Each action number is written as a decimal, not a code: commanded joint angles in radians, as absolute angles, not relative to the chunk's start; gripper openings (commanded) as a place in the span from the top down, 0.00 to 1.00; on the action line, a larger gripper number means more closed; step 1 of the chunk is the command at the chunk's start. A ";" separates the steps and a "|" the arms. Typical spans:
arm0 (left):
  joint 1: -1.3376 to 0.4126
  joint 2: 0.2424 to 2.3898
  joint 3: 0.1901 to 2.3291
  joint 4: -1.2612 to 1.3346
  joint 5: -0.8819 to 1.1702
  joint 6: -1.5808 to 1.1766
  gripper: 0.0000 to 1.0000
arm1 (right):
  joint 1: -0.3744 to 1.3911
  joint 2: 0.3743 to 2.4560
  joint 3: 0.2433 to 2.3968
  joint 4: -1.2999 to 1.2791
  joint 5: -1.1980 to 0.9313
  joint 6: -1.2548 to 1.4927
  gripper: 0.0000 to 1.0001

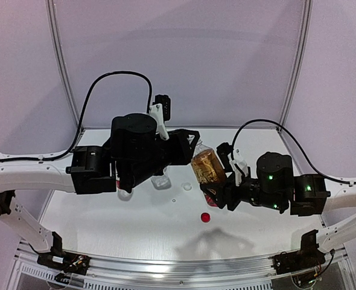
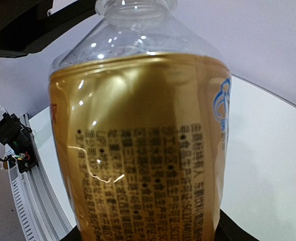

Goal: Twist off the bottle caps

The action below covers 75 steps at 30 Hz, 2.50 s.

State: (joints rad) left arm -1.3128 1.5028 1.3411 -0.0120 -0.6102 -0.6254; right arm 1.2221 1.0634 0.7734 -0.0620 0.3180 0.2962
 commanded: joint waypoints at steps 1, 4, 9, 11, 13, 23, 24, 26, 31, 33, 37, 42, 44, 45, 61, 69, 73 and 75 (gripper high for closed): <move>-1.391 1.441 1.333 -0.011 -0.481 -0.583 0.63 | 1.186 1.101 0.793 -0.158 0.493 0.391 1.00; -1.391 1.397 1.300 0.015 -0.467 -0.540 0.49 | 1.186 1.102 0.795 -0.161 0.483 0.390 1.00; -1.390 1.282 1.189 0.051 -0.508 -0.484 0.32 | 1.186 1.086 0.789 -0.157 0.467 0.389 1.00; -1.387 1.226 1.141 0.068 -0.529 -0.453 0.29 | 1.186 1.079 0.786 -0.150 0.449 0.386 1.00; -1.372 1.184 1.099 0.083 -0.510 -0.408 0.26 | 1.187 1.070 0.780 -0.130 0.406 0.375 1.00; -1.156 1.063 0.930 0.250 0.049 -0.364 0.20 | 1.187 0.990 0.706 0.080 -0.080 0.303 1.00; -1.148 1.065 0.929 0.263 0.082 -0.363 0.20 | 1.186 0.980 0.699 0.095 -0.101 0.303 1.00; -1.139 1.081 0.936 0.283 0.148 -0.359 0.19 | 1.187 0.965 0.689 0.116 -0.138 0.301 1.00; -1.137 1.142 0.980 0.293 0.209 -0.343 0.19 | 1.187 0.957 0.683 0.143 -0.229 0.301 1.00; -1.137 1.168 0.997 0.302 0.234 -0.339 0.19 | 1.186 0.957 0.683 0.147 -0.248 0.301 1.00; -1.135 1.215 1.038 0.300 0.241 -0.339 0.21 | 1.186 0.956 0.683 0.147 -0.255 0.302 1.00; -1.129 1.248 1.050 0.337 0.255 -0.352 0.22 | 1.186 0.963 0.686 0.145 -0.258 0.303 1.00; -1.129 1.254 1.054 0.346 0.266 -0.358 0.23 | 1.186 0.967 0.688 0.144 -0.257 0.302 1.00; -1.129 1.256 1.059 0.347 0.271 -0.359 0.24 | 1.187 0.969 0.689 0.143 -0.257 0.302 1.00; -1.129 1.289 1.098 0.309 0.276 -0.365 0.57 | 1.186 0.971 0.694 0.133 -0.254 0.302 1.00; -1.129 1.292 1.101 0.286 0.238 -0.391 0.79 | 1.186 0.963 0.694 0.118 -0.208 0.301 1.00; -1.132 1.297 1.111 0.238 0.153 -0.446 0.83 | 1.186 0.963 0.701 0.085 -0.108 0.306 1.00; -1.146 1.305 1.122 0.201 0.051 -0.483 0.83 | 1.186 0.970 0.711 0.041 0.026 0.315 1.00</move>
